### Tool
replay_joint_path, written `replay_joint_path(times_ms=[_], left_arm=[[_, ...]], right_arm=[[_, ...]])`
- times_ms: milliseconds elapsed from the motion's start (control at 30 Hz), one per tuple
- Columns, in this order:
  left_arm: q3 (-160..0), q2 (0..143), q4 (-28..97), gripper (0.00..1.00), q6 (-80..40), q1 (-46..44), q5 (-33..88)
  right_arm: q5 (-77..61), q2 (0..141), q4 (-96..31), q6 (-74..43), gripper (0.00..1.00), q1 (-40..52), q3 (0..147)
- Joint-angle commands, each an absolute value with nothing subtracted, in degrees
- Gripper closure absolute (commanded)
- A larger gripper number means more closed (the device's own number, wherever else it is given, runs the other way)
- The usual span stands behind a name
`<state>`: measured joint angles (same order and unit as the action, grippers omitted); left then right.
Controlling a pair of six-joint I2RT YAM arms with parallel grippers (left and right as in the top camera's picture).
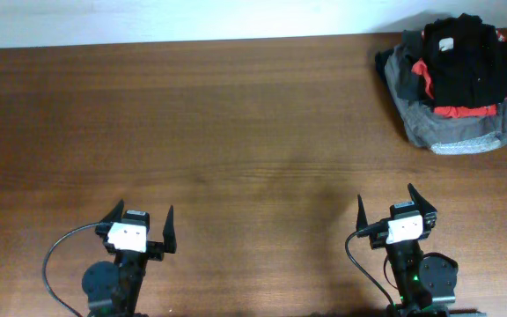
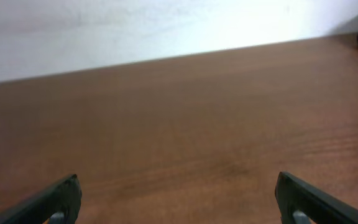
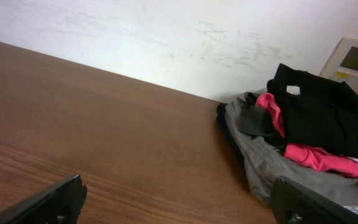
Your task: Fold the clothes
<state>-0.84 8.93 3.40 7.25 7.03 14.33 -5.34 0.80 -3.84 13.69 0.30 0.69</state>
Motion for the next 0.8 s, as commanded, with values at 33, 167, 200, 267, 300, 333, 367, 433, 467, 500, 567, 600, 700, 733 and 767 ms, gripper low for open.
replay_joint_path(times_ms=[33, 167, 200, 267, 300, 333, 367, 433, 467, 500, 567, 600, 700, 733, 767], left_arm=[[-0.5, 4.8, 3.6, 0.01, 7.3, 6.3, 12.5], [-0.5, 1.3, 3.6, 0.01, 7.3, 6.0, 12.7], [-0.5, 0.0, 3.3, 0.01, 7.4, 5.8, 12.6], [-0.5, 0.3, 2.9, 0.01, 7.3, 5.4, 12.6], [-0.5, 0.3, 3.5, 0.01, 7.3, 5.1, 12.6], [-0.5, 0.3, 3.5, 0.01, 7.3, 4.9, 12.6], [-0.5, 0.3, 3.5, 0.01, 7.3, 4.9, 12.6], [-0.5, 0.4, 3.5, 0.01, 7.3, 4.9, 12.6], [-0.5, 0.4, 3.5, 0.01, 7.3, 4.9, 12.6], [-0.5, 0.4, 3.5, 0.01, 7.3, 4.9, 12.6], [-0.5, 0.4, 3.5, 0.01, 7.3, 4.9, 12.6], [-0.5, 0.4, 3.5, 0.01, 7.3, 4.9, 12.6], [-0.5, 0.4, 3.5, 0.01, 7.3, 4.9, 12.6], [-0.5, 0.4, 3.5, 0.01, 7.3, 4.9, 12.6], [-0.5, 0.4, 3.5, 0.01, 7.3, 4.9, 12.6]], right_arm=[[-4.6, 0.2, -4.1, 13.2, 0.01, 0.0, 0.3], [-4.6, 0.2, -4.1, 13.2, 0.01, 0.0, 0.3], [-4.6, 0.2, -4.1, 13.2, 0.01, 0.0, 0.3], [-4.6, 0.2, -4.1, 13.2, 0.02, 0.0, 0.3], [-4.6, 0.2, -4.1, 13.2, 0.01, 0.0, 0.3], [-4.6, 0.2, -4.1, 13.2, 0.01, 0.0, 0.3], [-4.6, 0.2, -4.1, 13.2, 0.01, 0.0, 0.3], [-4.6, 0.2, -4.1, 13.2, 0.01, 0.0, 0.3], [-4.6, 0.2, -4.1, 13.2, 0.01, 0.0, 0.3], [-4.6, 0.2, -4.1, 13.2, 0.01, 0.0, 0.3], [-4.6, 0.2, -4.1, 13.2, 0.01, 0.0, 0.3], [-4.6, 0.2, -4.1, 13.2, 0.01, 0.0, 0.3], [-4.6, 0.2, -4.1, 13.2, 0.01, 0.0, 0.3], [-4.6, 0.2, -4.1, 13.2, 0.02, 0.0, 0.3], [-4.6, 0.2, -4.1, 13.2, 0.01, 0.0, 0.3]])
